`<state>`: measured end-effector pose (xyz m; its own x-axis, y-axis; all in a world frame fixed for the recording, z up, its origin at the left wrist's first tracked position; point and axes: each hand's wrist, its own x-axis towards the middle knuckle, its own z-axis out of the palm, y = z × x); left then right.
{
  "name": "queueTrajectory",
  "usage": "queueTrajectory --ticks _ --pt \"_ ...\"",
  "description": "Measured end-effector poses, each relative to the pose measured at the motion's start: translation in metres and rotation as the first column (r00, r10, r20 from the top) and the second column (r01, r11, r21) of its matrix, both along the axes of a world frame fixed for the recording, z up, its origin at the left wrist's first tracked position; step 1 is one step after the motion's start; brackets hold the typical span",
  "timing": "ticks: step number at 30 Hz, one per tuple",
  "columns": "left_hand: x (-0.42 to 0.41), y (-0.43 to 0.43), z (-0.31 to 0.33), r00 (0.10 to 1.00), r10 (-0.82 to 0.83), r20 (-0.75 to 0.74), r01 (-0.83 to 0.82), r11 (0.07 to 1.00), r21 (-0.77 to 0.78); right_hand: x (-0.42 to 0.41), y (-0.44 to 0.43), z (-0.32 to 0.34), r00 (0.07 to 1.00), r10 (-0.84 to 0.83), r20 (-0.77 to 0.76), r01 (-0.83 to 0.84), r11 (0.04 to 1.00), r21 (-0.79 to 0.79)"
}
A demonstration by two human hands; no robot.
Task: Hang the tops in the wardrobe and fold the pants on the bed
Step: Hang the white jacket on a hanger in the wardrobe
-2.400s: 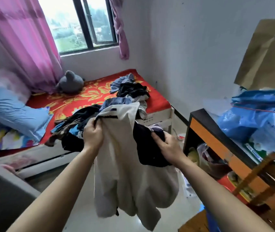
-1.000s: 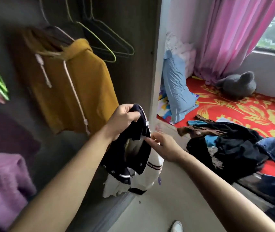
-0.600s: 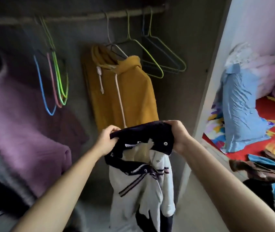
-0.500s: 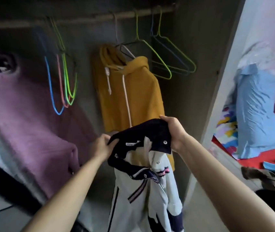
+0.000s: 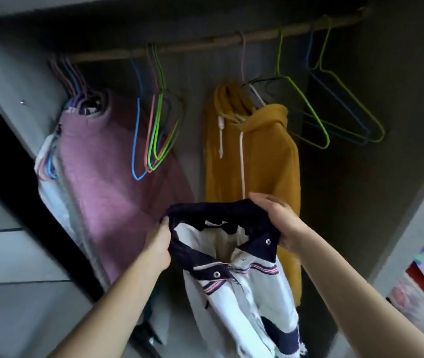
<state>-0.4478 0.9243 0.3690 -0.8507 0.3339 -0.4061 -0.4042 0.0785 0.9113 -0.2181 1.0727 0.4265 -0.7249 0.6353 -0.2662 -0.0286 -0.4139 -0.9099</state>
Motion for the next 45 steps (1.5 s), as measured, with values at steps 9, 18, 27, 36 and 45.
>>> queueTrajectory --ticks 9,18,27,36,45 --pt "-0.009 0.005 0.057 0.964 0.022 -0.264 0.006 0.995 0.104 -0.064 0.011 0.043 0.917 -0.237 0.320 -0.181 0.468 0.865" --pt "-0.044 0.001 0.072 0.934 -0.101 -0.343 0.144 0.984 0.104 -0.190 -0.033 0.129 0.980 -0.196 0.028 0.104 0.627 0.772" --pt "-0.076 -0.005 0.071 0.927 -0.209 -0.313 0.246 0.966 0.082 -0.227 -0.034 0.118 0.908 -0.419 0.000 0.162 0.353 0.921" --pt "-0.056 0.013 0.069 0.914 -0.247 -0.322 0.302 0.944 0.134 -0.174 -0.025 0.114 0.868 -0.450 -0.209 0.356 0.271 0.894" --pt "-0.027 0.036 0.063 0.910 -0.224 -0.348 0.285 0.949 0.135 -0.097 -0.009 0.059 0.869 -0.459 -0.187 0.397 0.419 0.817"
